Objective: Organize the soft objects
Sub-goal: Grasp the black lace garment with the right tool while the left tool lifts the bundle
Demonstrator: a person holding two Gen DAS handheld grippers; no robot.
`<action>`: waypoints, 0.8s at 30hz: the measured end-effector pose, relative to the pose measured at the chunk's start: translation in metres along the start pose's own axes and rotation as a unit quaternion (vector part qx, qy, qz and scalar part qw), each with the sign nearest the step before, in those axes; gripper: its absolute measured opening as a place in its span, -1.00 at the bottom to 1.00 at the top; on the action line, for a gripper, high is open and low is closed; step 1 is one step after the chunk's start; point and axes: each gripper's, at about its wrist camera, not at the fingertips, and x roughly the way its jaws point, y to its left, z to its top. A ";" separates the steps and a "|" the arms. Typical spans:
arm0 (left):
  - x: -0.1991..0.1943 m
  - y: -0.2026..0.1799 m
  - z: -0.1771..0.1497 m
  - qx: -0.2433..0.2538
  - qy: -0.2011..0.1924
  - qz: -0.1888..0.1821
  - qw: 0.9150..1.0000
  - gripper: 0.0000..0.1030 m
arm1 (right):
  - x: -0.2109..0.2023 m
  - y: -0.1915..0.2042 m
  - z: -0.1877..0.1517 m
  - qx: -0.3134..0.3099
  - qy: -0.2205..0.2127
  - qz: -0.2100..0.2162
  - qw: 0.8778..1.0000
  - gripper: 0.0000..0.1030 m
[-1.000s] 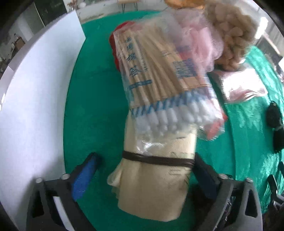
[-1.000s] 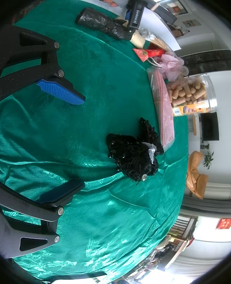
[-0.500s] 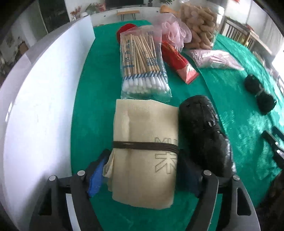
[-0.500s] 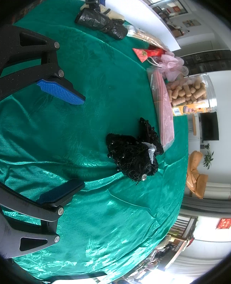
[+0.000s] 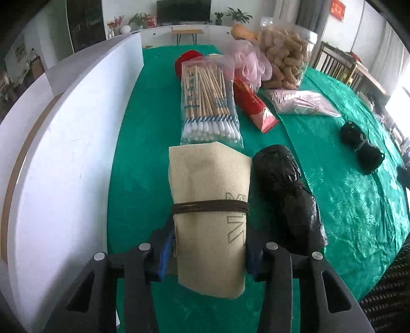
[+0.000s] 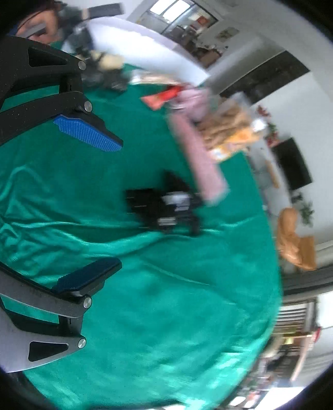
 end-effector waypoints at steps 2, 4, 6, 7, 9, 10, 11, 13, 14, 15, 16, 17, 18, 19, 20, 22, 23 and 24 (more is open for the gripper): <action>-0.008 0.007 -0.004 -0.006 -0.005 -0.006 1.000 -0.17 | 0.003 0.016 0.032 -0.043 0.006 -0.020 0.999 0.69; -0.008 0.002 0.001 -0.011 -0.009 -0.013 1.000 -0.17 | 0.025 0.027 0.053 -0.077 0.049 -0.033 0.995 0.69; -0.013 0.005 0.001 -0.018 -0.013 -0.020 1.000 -0.17 | 0.066 0.033 0.066 -0.101 0.121 -0.051 0.986 0.69; -0.015 0.005 0.002 -0.020 -0.014 -0.024 0.999 -0.17 | 0.087 0.035 0.069 -0.109 0.151 -0.063 0.980 0.65; -0.022 0.005 0.001 -0.021 -0.018 -0.030 0.999 -0.17 | 0.107 0.035 0.068 -0.118 0.163 -0.080 0.976 0.61; -0.026 0.005 0.002 -0.019 -0.019 -0.033 0.999 -0.17 | 0.113 0.036 0.068 -0.121 0.160 -0.082 0.976 0.22; -0.029 0.004 0.001 -0.018 -0.021 -0.035 0.999 -0.17 | 0.117 0.036 0.067 -0.120 0.167 -0.086 0.975 -0.22; -0.034 0.004 0.001 -0.017 -0.024 -0.039 0.999 -0.17 | 0.114 0.033 0.067 -0.105 0.169 -0.083 0.977 -0.30; -0.037 0.005 0.001 -0.017 -0.026 -0.041 0.999 -0.17 | 0.110 0.031 0.069 -0.095 0.170 -0.081 0.977 -0.30; -0.039 0.005 0.002 -0.018 -0.029 -0.043 0.999 -0.17 | 0.105 0.029 0.070 -0.091 0.168 -0.081 0.978 -0.30; -0.042 0.005 0.004 -0.018 -0.032 -0.044 0.998 -0.17 | 0.097 0.029 0.073 -0.087 0.160 -0.082 0.980 -0.30; -0.045 0.004 0.007 -0.018 -0.037 -0.045 0.998 -0.17 | 0.091 0.029 0.076 -0.087 0.153 -0.083 0.981 -0.30; -0.048 0.003 0.010 -0.018 -0.042 -0.046 0.998 -0.17 | 0.083 0.033 0.082 -0.088 0.144 -0.084 0.982 -0.30; -0.052 0.003 0.015 -0.018 -0.049 -0.047 0.998 -0.17 | 0.077 0.037 0.086 -0.089 0.139 -0.082 0.983 -0.30; -0.058 0.003 0.019 -0.019 -0.056 -0.049 0.997 -0.17 | 0.072 0.042 0.090 -0.090 0.135 -0.077 0.984 -0.30; -0.070 0.007 0.028 -0.022 -0.072 -0.052 0.996 -0.17 | 0.061 0.062 0.099 -0.098 0.126 -0.056 0.986 -0.30; -0.077 0.011 0.032 -0.025 -0.080 -0.052 0.995 -0.17 | 0.057 0.071 0.098 -0.101 0.124 -0.046 0.986 -0.30; -0.084 0.016 0.035 -0.029 -0.088 -0.051 0.994 -0.17 | 0.053 0.091 0.102 -0.110 0.121 -0.027 0.986 -0.30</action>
